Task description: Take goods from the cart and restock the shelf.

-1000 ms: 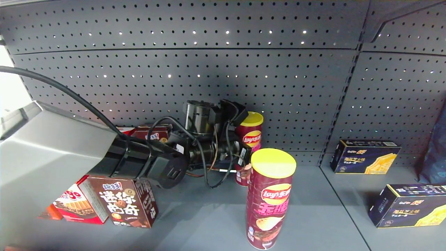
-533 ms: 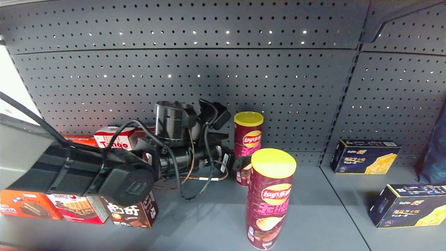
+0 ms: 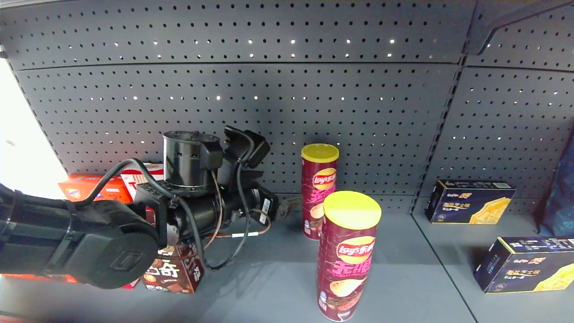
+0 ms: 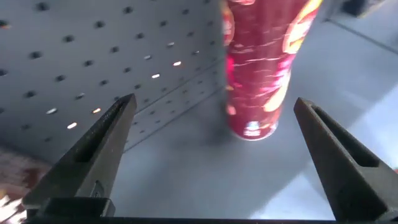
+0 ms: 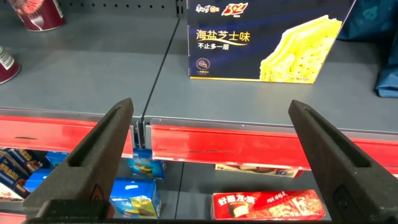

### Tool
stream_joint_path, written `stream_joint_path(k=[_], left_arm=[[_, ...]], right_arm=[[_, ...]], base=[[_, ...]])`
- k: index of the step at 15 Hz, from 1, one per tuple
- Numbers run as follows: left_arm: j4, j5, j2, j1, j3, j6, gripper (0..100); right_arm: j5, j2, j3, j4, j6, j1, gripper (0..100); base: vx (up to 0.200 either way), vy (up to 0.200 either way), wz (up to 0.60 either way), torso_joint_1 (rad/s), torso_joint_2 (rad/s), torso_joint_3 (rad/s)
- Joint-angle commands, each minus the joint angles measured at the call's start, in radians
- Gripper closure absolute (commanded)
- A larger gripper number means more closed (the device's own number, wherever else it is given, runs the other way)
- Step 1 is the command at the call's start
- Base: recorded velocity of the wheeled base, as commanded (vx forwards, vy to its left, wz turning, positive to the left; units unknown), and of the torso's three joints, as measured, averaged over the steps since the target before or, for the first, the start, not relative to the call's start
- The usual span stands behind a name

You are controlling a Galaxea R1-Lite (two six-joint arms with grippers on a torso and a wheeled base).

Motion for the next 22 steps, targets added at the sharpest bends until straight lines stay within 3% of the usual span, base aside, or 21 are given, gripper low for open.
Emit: stream_joint_path(k=[1,4,6,22], left_arm=[[0.001,0.029,-0.001,-0.002,0.001,0.005,0],[0.016,0.088,0.027,-0.002,-0.002,0.076,0],[0.029,0.127,0.051,-0.002,-0.013,0.102,0],[0.029,0.157,0.205,-0.007,-0.14,0.105,0]], right_arm=[[0.0,0.002,0.0,0.0,0.0,0.0,0],[0.0,0.002,0.0,0.0,0.0,0.002,0],[0.0,0.002,0.0,0.0,0.0,0.0,0],[0.0,0.002,0.0,0.0,0.0,0.0,0]], base=[[0.0,0.0,0.0,0.0,0.0,0.0],[0.0,0.0,0.0,0.0,0.0,0.0],[0.0,0.0,0.0,0.0,0.0,0.0],[0.0,0.0,0.0,0.0,0.0,0.0]])
